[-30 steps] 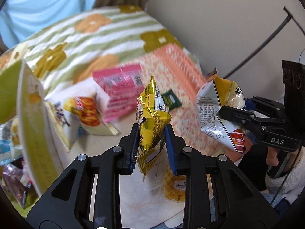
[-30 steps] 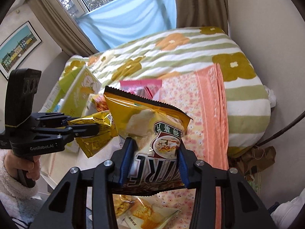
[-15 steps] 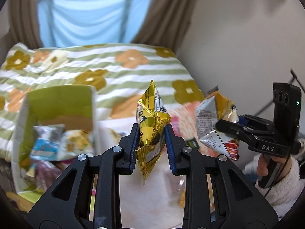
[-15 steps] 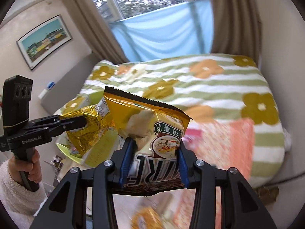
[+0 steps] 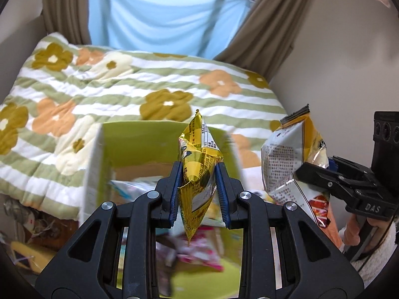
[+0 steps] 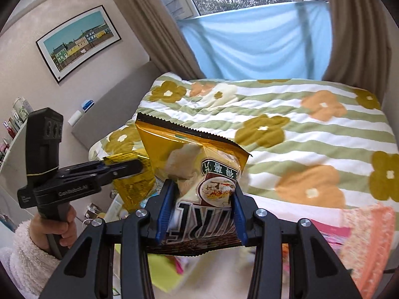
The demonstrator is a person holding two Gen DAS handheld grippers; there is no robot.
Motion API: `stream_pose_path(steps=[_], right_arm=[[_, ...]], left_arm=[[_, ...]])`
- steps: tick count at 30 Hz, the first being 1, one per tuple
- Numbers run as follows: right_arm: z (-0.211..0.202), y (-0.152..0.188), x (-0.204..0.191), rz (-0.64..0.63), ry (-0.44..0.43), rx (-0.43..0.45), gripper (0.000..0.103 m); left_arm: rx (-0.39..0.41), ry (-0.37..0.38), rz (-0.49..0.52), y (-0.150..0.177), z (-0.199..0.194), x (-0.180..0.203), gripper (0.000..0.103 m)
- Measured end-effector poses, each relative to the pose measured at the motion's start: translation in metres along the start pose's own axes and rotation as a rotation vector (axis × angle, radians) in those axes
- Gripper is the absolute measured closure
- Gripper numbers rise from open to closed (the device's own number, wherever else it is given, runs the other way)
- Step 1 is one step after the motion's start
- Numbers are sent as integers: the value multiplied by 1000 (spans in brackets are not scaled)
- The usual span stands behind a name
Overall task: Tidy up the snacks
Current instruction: 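Carry the yellow bag and chip bag over the box and open both grippers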
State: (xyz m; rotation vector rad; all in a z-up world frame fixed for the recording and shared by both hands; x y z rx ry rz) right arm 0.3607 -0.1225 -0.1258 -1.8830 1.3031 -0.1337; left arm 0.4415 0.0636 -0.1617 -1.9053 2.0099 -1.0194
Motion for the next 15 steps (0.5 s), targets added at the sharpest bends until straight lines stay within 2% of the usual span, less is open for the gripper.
stream_pose_path(steps=[5, 7, 11, 15], right_arm=[[48, -5, -18, 21, 7, -49, 63], [64, -3, -20, 37, 23, -71, 63], [87, 0, -16, 92, 48, -105, 63], [97, 1, -14, 120, 69, -121, 63]], left_arm=[[-46, 1, 20, -10, 23, -45, 79], [-64, -5, 44, -13, 35, -53, 79], [-89, -109, 125, -8, 51, -64, 76], [-113, -99, 157, 7, 57, -71, 73]])
Point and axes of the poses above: each gripper's, at about its wrist camera, not at the fingertips, and z roughly the way its jaws point, x to its right, y to its underside, the point moved 6 cm from there along z, roughly the way its jaws point, and after that the axes turned 2 degrees about -z, right-handed, at the moved point
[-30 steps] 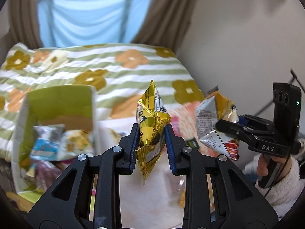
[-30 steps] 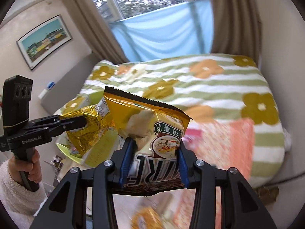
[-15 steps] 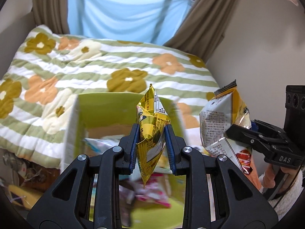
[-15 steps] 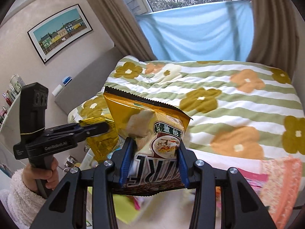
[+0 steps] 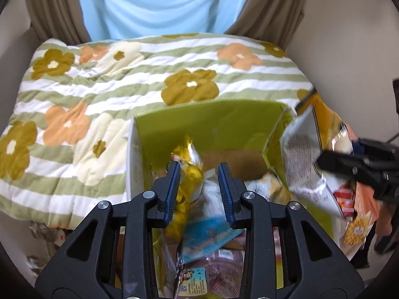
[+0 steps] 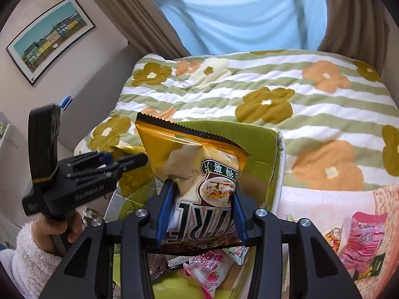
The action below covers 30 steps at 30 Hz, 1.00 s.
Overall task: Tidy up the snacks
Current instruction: 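Carry the yellow bag and chip bag over the box and open both grippers, then move both grippers back toward the remaining snacks on the table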
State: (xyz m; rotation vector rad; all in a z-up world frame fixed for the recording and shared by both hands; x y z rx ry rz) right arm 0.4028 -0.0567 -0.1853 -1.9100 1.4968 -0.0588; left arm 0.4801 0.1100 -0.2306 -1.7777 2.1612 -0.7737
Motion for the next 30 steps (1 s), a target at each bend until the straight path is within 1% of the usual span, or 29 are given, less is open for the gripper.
stream_pose_path(steps=[1, 2, 3, 4, 5, 6, 12, 18, 20, 21, 22, 23, 24, 26, 30], right_arm=[[1, 1, 1, 5, 2, -4, 63], [4, 1, 2, 10, 6, -10, 63], [6, 1, 2, 12, 9, -13, 63], [7, 2, 2, 15, 10, -17, 63], [9, 3, 3, 17, 8, -22, 63], [11, 4, 3, 19, 7, -26, 63], [19, -1, 5, 16, 10, -40, 63], [28, -10, 9, 41, 37, -43, 62], [32, -13, 10, 58, 42, -47, 55], [33, -14, 10, 63, 39, -42, 39], [32, -15, 9, 66, 37, -26, 13], [30, -16, 7, 62, 42, 2, 3], [26, -16, 5, 54, 50, 26, 0], [18, -12, -1, 29, 61, 62, 0], [11, -2, -12, -45, 92, 73, 0]], left_arm=[[6, 0, 2, 2, 1, -1, 60], [10, -3, -3, 3, 3, -4, 44], [11, -1, -16, 4, 5, -6, 2], [21, 11, -33, 5, 4, -8, 1], [27, 33, -58, 5, 3, -10, 1], [23, 38, -73, 6, 2, -11, 1], [5, -21, -65, 19, -9, -13, 0], [0, -19, -111, 38, -20, -15, 1], [6, -25, -117, 43, -25, -14, 1], [9, -28, -117, 44, -27, -13, 1], [13, -30, -118, 48, -30, -13, 1], [15, -33, -121, 48, -31, -11, 1], [18, -35, -125, 50, -34, -11, 1], [23, -26, -133, 55, -38, -9, 1], [26, -34, -129, 61, -44, -7, 1]])
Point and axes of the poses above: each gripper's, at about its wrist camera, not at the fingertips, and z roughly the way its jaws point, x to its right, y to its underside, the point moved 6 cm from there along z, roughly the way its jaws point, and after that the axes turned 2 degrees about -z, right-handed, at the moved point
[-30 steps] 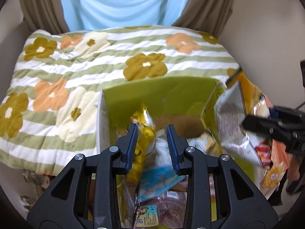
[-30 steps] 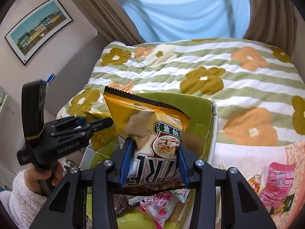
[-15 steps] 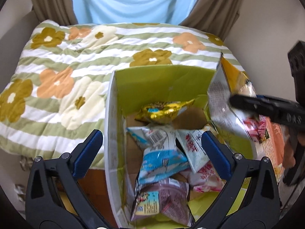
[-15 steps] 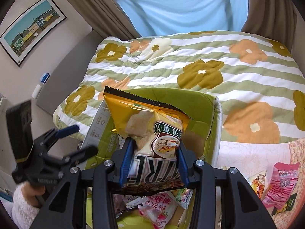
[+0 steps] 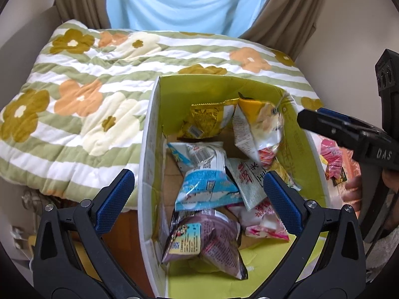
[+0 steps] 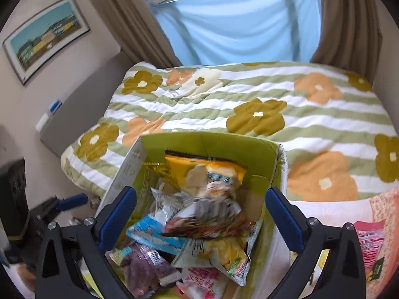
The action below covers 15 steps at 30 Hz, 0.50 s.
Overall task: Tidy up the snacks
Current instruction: 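Move both grippers back toward the remaining snacks on the table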
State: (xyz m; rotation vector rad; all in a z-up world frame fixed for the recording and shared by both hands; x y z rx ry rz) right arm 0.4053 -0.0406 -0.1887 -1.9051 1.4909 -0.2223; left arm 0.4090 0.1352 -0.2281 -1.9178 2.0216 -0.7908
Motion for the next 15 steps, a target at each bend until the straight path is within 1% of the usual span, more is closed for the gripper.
stream_pose_path(steps=[3, 9, 15], right_arm=[[-3, 6, -5, -24, 14, -13, 0], [-17, 14, -8, -4, 16, -14, 0], [-41, 22, -16, -19, 30, -4, 0]], left_arm=[[5, 1, 12, 3, -5, 3, 1], [24, 23, 27, 6, -18, 10, 1], [47, 31, 43, 11, -38, 25, 1]])
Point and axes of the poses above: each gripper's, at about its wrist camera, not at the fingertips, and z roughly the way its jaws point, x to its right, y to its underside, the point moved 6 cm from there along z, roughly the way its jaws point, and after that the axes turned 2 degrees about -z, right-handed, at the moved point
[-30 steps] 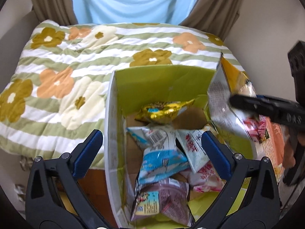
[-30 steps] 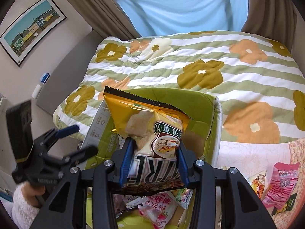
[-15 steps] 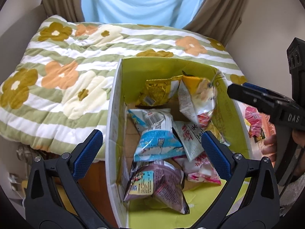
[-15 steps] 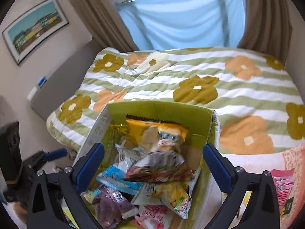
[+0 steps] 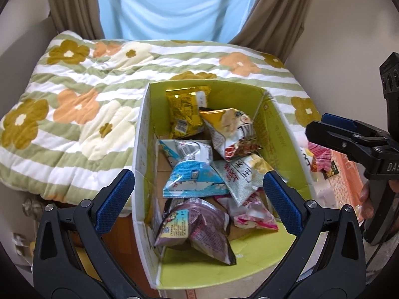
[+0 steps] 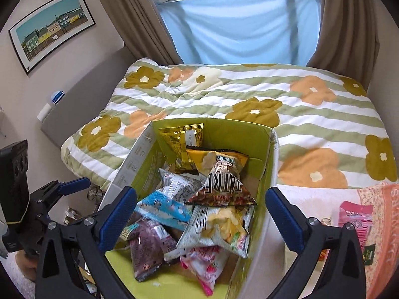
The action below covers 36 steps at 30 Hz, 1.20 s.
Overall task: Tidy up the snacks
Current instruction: 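Move both grippers back toward the remaining snacks on the table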
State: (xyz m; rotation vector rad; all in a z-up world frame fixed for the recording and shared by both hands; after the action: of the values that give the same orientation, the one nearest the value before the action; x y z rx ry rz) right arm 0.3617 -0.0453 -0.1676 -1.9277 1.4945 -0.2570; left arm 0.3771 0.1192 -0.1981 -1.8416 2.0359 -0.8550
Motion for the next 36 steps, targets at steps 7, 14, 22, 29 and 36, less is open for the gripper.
stream_pose_path(steps=[7, 14, 22, 29, 36], right_arm=[[-54, 13, 12, -18, 13, 35, 0], [-127, 47, 62, 4, 40, 45, 0], [-192, 122, 132, 11, 92, -4, 0], [-228, 186, 178, -15, 132, -10, 0], [-230, 239, 216, -18, 98, -68, 0]], left_arm=[[35, -6, 1, 9, -29, 40, 1], [65, 18, 25, 34, -55, 115, 1], [29, 73, 66, 88, -52, 222, 1], [-55, 127, 142, 146, -31, 312, 1], [-173, 151, 264, 189, 7, 376, 1]])
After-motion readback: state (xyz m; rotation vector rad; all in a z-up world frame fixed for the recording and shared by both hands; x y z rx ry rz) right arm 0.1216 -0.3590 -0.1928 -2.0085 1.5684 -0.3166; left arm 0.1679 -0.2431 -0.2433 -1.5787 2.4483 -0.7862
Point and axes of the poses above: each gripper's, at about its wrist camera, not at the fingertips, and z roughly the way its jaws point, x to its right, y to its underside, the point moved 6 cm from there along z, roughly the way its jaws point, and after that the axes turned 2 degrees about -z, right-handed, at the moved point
